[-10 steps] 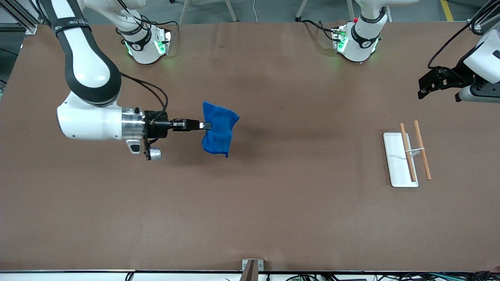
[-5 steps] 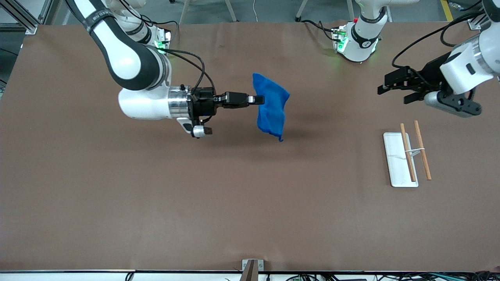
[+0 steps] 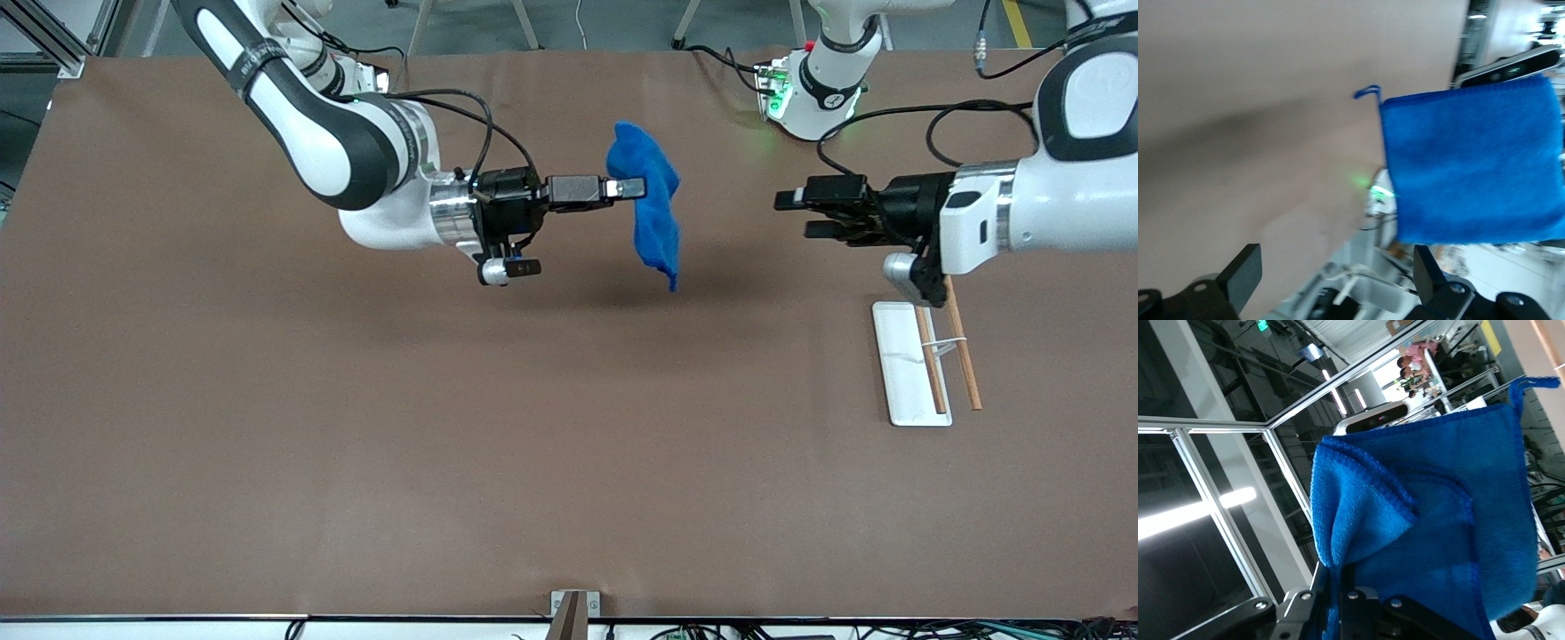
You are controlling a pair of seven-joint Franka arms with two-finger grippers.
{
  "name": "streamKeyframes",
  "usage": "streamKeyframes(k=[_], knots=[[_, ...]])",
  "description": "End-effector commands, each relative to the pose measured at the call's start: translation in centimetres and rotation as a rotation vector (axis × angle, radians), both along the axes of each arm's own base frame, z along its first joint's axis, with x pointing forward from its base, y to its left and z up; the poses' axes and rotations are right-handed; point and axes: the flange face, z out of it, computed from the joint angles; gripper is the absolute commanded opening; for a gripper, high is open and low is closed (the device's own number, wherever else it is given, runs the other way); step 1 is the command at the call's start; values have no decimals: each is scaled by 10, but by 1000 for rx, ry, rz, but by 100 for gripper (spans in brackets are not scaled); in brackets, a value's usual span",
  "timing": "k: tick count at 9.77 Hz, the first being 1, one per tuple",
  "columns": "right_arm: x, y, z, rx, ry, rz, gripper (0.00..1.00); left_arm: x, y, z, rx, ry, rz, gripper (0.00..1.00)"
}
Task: Right arm passes towel to left arm to hang
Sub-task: 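Hold the towel out while the left gripper grasps its hanging edge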
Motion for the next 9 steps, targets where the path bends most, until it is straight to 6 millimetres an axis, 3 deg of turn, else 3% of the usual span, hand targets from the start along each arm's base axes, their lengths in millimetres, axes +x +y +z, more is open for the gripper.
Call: streamKeyframes(k=[1,3,9], knots=[[-4,13,-22,108,-70,-11,1,-7,-8,-45,-151,78,14,100],[-5,21,-42,177,-132,-13,1,-21,-15,-66,-355,110,-19,98],[-12,31,-38,230,-166,-40,1,-38,-19,-121,-608,5,63,90]])
